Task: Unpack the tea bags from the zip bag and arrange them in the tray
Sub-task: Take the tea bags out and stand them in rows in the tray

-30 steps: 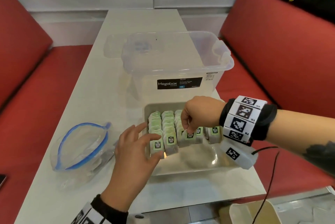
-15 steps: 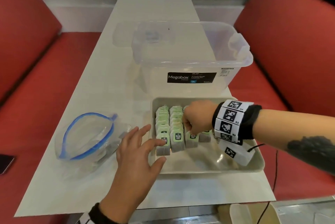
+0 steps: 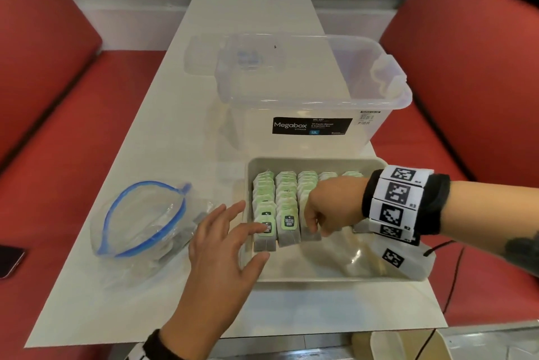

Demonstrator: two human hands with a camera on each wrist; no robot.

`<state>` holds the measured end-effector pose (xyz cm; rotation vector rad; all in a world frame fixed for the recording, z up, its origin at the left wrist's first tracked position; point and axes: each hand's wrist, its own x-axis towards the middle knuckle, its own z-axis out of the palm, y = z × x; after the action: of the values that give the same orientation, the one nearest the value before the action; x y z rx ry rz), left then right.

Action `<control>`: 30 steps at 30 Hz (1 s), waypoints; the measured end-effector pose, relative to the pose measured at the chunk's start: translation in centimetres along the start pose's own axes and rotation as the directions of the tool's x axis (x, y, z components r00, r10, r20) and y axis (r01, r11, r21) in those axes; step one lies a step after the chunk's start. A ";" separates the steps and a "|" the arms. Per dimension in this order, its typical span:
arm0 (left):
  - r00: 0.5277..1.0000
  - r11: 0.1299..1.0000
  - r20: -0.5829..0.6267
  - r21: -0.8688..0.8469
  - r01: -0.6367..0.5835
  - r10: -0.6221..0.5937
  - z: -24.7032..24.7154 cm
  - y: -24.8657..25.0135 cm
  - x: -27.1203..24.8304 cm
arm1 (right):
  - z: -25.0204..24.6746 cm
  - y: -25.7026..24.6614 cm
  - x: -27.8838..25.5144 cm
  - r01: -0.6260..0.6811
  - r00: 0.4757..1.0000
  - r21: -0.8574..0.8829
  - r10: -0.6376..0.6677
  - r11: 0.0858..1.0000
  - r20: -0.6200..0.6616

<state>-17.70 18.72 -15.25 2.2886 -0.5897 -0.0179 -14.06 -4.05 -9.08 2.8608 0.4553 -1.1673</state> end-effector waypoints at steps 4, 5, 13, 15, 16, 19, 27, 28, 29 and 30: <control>0.956 0.999 -0.290 0.026 -0.044 0.050 -4.3 -0.6 1.1 | -1.7 -1.4 -0.8 0.005 0.991 0.013 -0.003 1.000 -0.137; 0.932 0.996 -0.359 0.086 -0.019 0.049 -5.8 -1.6 1.6 | -2.5 -1.9 -1.1 0.008 0.981 0.018 -0.005 1.000 -0.194; 0.935 0.855 -0.049 0.390 0.342 -0.352 -11.0 -10.7 3.1 | -4.6 -13.5 -1.0 0.281 0.759 0.230 -0.068 0.932 -0.648; 0.949 0.874 -0.083 0.371 0.313 -0.304 -10.4 -10.3 2.0 | -3.0 -16.8 1.3 0.334 0.748 0.281 -0.071 0.900 -0.660; 0.958 0.883 -0.106 0.372 0.286 -0.266 -10.0 -9.6 1.3 | -2.0 -18.0 2.6 0.332 0.765 0.305 -0.065 0.893 -0.641; 0.975 0.909 -0.157 0.364 0.204 -0.156 -9.0 -8.2 -0.7 | 0.7 -19.7 5.5 0.197 0.821 0.294 0.007 0.935 -0.572; 0.973 0.928 -0.229 0.357 0.106 -0.023 -7.8 -8.0 -3.4 | 2.8 -20.7 6.3 -0.126 0.848 0.249 0.235 0.960 -0.475; 0.975 0.929 -0.220 0.356 0.102 -0.024 -7.7 -7.9 -3.6 | 2.6 -21.1 6.2 -0.122 0.844 0.241 0.229 0.963 -0.485; 0.977 0.929 -0.213 0.356 0.101 -0.025 -7.6 -7.9 -3.7 | 2.2 -21.5 6.2 -0.111 0.841 0.235 0.217 0.966 -0.496; 0.978 0.930 -0.207 0.355 0.098 -0.024 -7.6 -7.8 -3.8 | 1.7 -22.0 6.2 -0.097 0.840 0.232 0.204 0.968 -0.502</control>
<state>-16.52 30.17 -15.80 2.6263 -0.4432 0.3135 -16.99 18.44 -12.53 3.2990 0.1081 -0.4061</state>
